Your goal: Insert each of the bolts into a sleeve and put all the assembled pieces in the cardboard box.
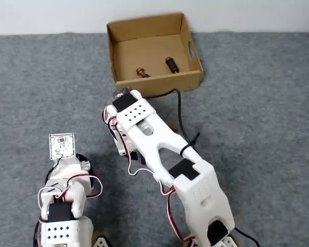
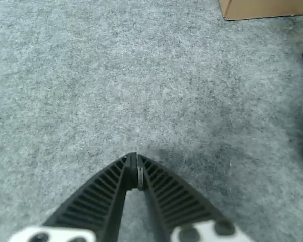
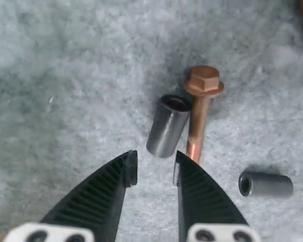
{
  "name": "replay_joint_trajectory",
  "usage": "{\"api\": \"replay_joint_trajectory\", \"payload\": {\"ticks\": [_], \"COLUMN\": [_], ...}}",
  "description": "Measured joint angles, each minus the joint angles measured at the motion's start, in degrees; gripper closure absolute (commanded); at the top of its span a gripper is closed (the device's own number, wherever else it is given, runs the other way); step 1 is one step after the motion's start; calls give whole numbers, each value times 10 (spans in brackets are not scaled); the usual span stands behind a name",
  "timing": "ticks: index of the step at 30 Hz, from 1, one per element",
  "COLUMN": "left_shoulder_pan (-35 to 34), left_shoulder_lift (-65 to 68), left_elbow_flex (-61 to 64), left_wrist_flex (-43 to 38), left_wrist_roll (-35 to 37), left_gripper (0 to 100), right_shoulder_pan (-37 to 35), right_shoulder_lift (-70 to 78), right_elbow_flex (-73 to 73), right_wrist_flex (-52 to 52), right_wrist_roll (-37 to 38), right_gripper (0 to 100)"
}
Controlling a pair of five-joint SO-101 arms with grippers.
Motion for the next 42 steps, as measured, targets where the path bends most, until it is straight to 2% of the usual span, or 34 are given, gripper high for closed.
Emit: {"api": "replay_joint_trajectory", "payload": {"ticks": [11, 13, 15, 21, 34, 42], "left_shoulder_pan": [0, 0, 0, 0, 0, 0], "left_shoulder_lift": [0, 0, 0, 0, 0, 0], "left_elbow_flex": [0, 0, 0, 0, 0, 0], "left_wrist_flex": [0, 0, 0, 0, 0, 0], "left_wrist_roll": [0, 0, 0, 0, 0, 0], "left_gripper": [995, 995, 995, 995, 995, 995], "right_shoulder_pan": [5, 8, 8, 11, 21, 125], "right_shoulder_lift": [72, 81, 83, 62, -155, -322], "right_elbow_flex": [-1, -6, -10, -9, -9, 101], "right_wrist_flex": [-48, -49, -49, -49, 34, 34], "right_wrist_roll": [0, 0, 0, 0, 0, 0], "right_gripper": [902, 930, 998, 991, 991, 991]}}
